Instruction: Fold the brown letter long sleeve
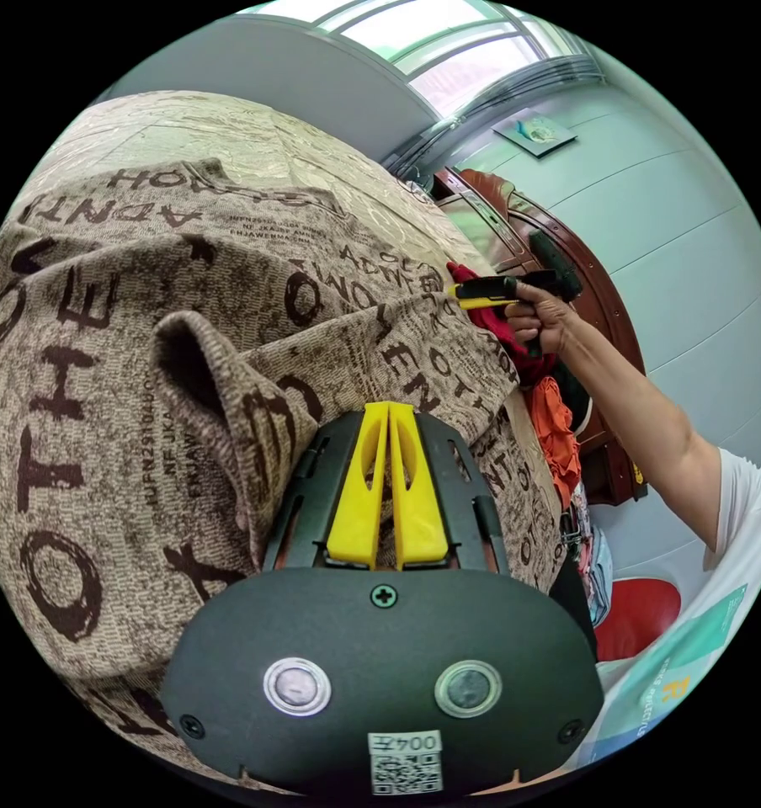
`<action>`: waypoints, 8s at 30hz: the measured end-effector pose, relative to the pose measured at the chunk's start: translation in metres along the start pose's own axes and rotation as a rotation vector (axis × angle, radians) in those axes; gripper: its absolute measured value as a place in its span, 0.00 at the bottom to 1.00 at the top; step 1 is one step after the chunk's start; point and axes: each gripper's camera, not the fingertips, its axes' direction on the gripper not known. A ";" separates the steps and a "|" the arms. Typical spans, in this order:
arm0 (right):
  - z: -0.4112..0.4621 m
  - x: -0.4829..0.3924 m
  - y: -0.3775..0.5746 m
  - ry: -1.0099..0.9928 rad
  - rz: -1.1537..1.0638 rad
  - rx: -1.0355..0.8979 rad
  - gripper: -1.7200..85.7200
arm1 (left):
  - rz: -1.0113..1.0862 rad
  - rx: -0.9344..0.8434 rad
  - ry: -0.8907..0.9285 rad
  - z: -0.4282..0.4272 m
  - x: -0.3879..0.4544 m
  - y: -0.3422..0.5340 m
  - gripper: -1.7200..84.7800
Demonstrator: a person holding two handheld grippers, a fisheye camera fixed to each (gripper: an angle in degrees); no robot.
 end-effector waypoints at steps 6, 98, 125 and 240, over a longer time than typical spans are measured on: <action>-0.109 -0.001 0.144 -0.162 -0.076 0.389 0.11 | -0.004 -0.002 0.005 -0.001 -0.001 -0.002 0.03; -0.183 0.060 0.366 -0.138 0.018 0.452 0.07 | 0.336 -0.759 -0.641 0.421 0.302 -0.325 0.07; -0.200 0.097 0.354 -0.309 0.256 0.536 0.04 | 0.061 -0.009 -0.011 0.062 0.165 -0.224 0.13; -0.338 0.104 0.527 -0.505 0.258 0.301 0.13 | -0.331 0.384 0.032 -0.425 0.041 0.514 0.05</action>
